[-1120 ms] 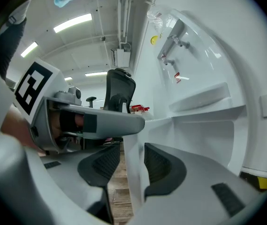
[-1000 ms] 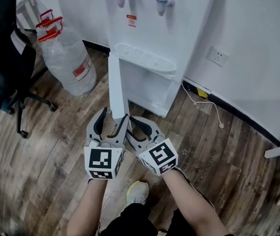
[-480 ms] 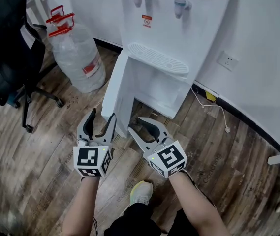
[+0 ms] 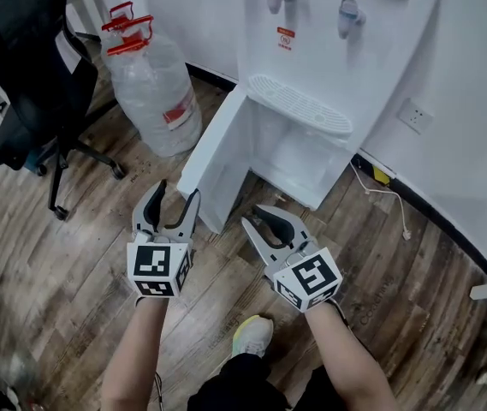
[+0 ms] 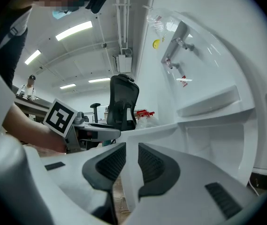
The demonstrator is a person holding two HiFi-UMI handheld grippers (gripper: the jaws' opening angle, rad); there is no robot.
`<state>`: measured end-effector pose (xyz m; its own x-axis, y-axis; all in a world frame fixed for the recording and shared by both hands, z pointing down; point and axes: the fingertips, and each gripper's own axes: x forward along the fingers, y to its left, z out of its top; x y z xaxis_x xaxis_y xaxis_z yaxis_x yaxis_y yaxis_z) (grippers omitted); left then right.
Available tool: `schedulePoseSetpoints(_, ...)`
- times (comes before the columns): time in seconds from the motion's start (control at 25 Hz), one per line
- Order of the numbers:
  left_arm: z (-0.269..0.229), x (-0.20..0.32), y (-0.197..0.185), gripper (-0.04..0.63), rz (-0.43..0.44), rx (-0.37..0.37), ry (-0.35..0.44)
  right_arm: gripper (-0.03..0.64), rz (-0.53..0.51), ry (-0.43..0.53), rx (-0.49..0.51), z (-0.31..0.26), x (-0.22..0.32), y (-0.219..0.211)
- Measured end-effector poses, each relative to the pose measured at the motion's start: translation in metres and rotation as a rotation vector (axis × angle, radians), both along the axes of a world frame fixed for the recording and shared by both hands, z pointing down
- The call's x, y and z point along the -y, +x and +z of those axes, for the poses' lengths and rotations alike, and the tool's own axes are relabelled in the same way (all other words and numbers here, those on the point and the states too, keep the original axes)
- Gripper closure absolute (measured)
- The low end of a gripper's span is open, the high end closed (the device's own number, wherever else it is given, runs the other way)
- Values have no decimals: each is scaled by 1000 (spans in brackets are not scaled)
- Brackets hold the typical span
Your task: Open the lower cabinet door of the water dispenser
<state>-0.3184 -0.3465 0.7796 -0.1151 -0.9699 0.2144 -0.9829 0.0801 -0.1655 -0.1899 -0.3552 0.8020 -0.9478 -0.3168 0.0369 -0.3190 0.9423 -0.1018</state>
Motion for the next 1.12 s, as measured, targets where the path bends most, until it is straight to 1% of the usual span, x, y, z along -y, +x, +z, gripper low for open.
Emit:
schedulePoseSetpoints(0.28, 0, -1, -32, 328, -44, 34, -3, 552, -8, 0, -3, -1, 0, -1)
schedulePoseSetpoints(0.48, -1, 2, -50, 330, -54, 51, -16, 568, -5, -10, -3, -2, 4, 1)
schedulePoseSetpoints(0.6, -2, 4, -61, 330, -60, 67, -22, 572, -10, -15, 0, -2, 5, 1)
schedulePoseSetpoints(0.8, -1, 7, -80, 330, -83, 75, -24, 579, -5, -34, 13, -3, 10, 2)
schedulePoseSetpoints(1.0, 1, 14, -98, 337, -83, 113, -53, 581, -2, -24, 3, -5, 13, 9)
schedulePoseSetpoints(1.12, 1, 19, -108, 342, -92, 118, -64, 581, 5, -23, 0, -5, 16, 15)
